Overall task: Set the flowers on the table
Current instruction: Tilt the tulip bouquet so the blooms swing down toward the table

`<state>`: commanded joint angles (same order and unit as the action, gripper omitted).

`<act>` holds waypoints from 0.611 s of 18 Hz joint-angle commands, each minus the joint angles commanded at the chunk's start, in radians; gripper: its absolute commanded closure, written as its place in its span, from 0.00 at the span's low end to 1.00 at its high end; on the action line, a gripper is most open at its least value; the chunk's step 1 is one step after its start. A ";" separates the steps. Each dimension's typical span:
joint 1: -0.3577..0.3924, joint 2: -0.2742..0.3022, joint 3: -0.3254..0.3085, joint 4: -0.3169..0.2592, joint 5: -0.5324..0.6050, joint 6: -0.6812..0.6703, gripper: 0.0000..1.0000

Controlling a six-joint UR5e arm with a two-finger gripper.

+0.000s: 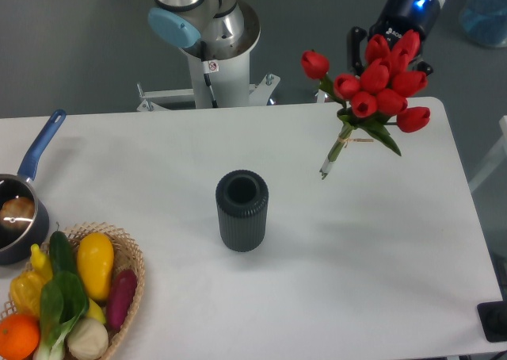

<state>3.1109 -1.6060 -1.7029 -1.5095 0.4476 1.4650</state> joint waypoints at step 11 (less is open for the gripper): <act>-0.024 0.012 0.026 0.003 0.302 -0.120 0.68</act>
<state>3.0864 -1.5938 -1.6767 -1.5064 0.7500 1.3454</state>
